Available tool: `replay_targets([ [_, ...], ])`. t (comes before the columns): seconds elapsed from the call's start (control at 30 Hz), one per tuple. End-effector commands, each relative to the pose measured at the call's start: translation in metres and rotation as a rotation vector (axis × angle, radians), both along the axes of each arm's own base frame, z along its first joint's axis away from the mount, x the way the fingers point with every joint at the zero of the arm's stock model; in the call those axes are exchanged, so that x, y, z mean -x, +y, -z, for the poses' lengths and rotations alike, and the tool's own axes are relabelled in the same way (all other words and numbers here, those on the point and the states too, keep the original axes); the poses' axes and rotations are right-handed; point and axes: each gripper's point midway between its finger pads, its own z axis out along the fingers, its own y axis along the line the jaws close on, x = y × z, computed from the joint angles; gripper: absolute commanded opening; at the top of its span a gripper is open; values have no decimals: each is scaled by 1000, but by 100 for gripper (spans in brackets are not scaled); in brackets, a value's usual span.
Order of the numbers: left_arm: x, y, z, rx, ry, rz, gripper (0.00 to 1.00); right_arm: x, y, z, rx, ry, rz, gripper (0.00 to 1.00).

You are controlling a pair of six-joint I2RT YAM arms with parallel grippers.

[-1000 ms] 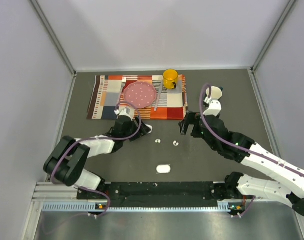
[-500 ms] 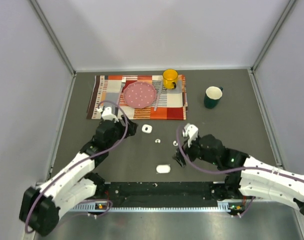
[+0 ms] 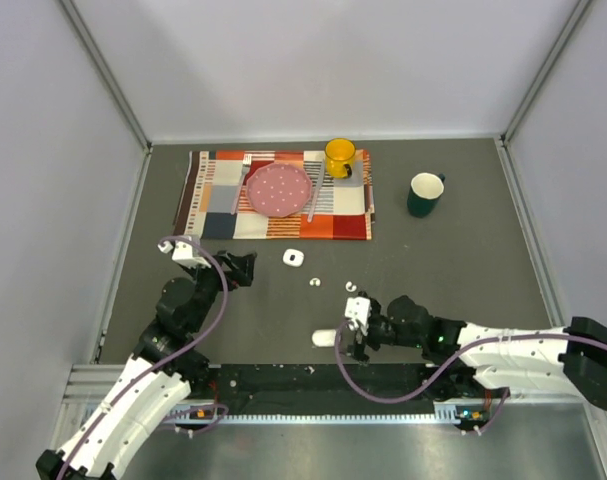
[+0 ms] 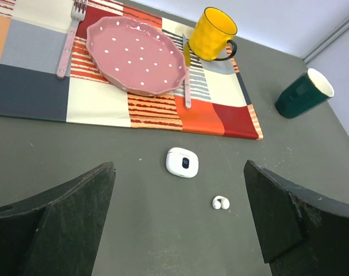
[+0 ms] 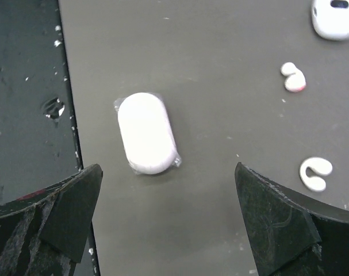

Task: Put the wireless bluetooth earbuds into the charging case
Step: Pick up the charging case at the center of the board.

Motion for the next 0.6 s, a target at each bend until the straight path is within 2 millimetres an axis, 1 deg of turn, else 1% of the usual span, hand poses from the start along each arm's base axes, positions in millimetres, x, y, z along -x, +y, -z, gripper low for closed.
replay_targets([
  [0.0,-1,1,3,-53,-22,11,99,6,25,-24,-96,-188,-169,98],
  [0.07,-2,-1,5,-64,-21,25,99,8,29,-22,-80,-215,-219,98],
  [0.1,-2,-3,5,-70,-23,36,99,13,30,-15,-63,-206,-254,98],
  [0.13,-1,-5,6,-73,-23,47,99,11,34,-19,-82,-226,-259,98],
  [0.27,-2,-8,11,-97,-12,65,99,14,41,-5,-40,-209,-310,98],
  [0.3,-3,-8,11,-102,-12,65,99,16,46,-8,-48,-204,-331,97],
  [0.33,-3,-7,11,-106,-8,61,99,17,49,-1,-39,-193,-341,96],
  [0.4,-4,-5,14,-123,3,52,99,18,54,-1,-58,-189,-350,94],
  [0.43,-4,-4,14,-124,5,46,99,19,56,5,-52,-171,-356,92],
  [0.5,-5,-1,14,-125,6,32,99,19,63,2,-72,-169,-371,91],
  [0.53,-5,0,13,-125,5,28,99,20,64,3,-75,-163,-377,88],
  [0.57,-5,0,13,-124,2,24,99,20,66,8,-63,-151,-382,86],
])
